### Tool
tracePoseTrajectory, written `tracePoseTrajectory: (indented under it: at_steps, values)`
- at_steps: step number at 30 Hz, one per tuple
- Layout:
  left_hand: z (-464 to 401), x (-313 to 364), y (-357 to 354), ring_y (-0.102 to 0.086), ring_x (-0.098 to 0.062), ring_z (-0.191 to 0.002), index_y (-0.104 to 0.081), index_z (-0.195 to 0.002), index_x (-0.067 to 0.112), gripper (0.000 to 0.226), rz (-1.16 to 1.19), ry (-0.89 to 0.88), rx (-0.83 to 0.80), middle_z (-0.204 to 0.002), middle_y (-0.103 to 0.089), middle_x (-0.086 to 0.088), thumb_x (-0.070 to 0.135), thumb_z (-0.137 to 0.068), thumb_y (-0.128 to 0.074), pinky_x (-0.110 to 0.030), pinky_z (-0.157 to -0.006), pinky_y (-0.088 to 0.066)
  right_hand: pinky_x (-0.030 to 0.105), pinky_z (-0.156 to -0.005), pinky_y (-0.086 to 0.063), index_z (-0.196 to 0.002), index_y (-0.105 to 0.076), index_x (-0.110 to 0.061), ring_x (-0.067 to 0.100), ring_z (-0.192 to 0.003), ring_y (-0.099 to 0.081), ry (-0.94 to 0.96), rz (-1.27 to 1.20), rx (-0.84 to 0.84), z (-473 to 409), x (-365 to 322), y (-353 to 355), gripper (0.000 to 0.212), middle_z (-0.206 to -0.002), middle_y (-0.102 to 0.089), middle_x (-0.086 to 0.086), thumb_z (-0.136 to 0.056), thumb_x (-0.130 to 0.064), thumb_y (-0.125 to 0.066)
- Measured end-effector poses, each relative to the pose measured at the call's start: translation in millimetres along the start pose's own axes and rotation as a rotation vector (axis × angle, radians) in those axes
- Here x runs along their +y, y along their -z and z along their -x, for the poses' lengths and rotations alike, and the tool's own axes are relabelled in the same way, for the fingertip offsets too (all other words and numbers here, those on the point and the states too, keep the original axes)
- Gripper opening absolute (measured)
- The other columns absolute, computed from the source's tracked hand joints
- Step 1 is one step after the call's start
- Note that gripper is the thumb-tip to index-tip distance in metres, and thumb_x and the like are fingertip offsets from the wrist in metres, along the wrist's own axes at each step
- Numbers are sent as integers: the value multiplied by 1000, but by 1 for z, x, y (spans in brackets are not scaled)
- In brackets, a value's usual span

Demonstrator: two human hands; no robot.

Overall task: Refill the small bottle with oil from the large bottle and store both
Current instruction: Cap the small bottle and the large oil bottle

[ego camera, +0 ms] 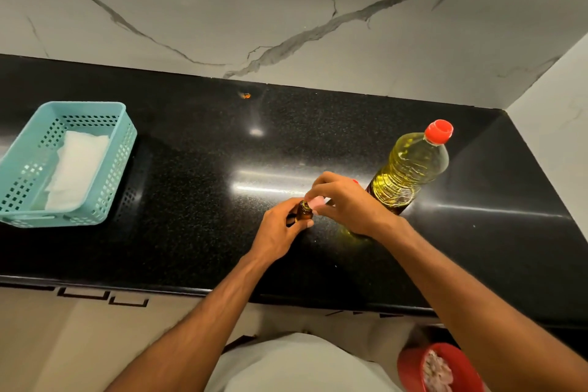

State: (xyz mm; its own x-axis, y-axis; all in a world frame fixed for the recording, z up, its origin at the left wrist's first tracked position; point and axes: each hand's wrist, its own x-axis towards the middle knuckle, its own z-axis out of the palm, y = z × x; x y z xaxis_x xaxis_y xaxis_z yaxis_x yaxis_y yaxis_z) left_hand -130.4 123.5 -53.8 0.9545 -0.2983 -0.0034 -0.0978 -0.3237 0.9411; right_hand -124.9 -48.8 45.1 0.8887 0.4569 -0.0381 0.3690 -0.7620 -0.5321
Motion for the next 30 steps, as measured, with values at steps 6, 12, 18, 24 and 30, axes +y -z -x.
tracePoseTrajectory:
  at_steps: [6,12,18,24,30]
  values:
    - [-2,-4,0,-64,0,-94,-63,-111,31,32,-28,-9,0,-95,-69,12,22,-82,-74,-14,-84,-51,26,-80,-47,-114,-65,-19,16,-104,-55,128,232,-115,-16,-10,2,25,-117,-61,1,-90,-15,-66]
    - [-1,-3,1,-63,2,-91,-61,-103,38,27,-54,-18,-3,-92,-68,15,24,-82,-73,-9,-80,-49,23,-67,-39,-112,-63,-15,18,-93,-58,93,368,-186,-27,-16,5,25,-108,-62,4,-89,-24,-67]
    - [-1,-2,2,-62,4,-82,-64,-103,31,25,-81,-52,7,-85,-68,18,23,-81,-72,-9,-72,-46,26,-48,-35,-102,-58,-10,21,-71,-58,-11,527,-152,-30,-21,-2,53,-89,-65,7,-87,-61,-55]
    - [-2,-3,0,-64,-1,-92,-64,-111,30,32,-55,-38,-1,-95,-69,13,22,-81,-73,-14,-82,-50,34,-59,-48,-113,-51,-12,23,-76,-59,-60,415,-175,-16,-18,6,30,-97,-66,8,-95,-36,-56]
    - [-1,-3,1,-62,7,-89,-63,-114,28,33,-65,-58,10,-97,-68,17,23,-82,-72,-6,-77,-44,33,-55,-46,-99,-55,-16,19,-67,-56,-103,547,-70,-11,-20,5,61,-84,-60,0,-80,-74,-50]
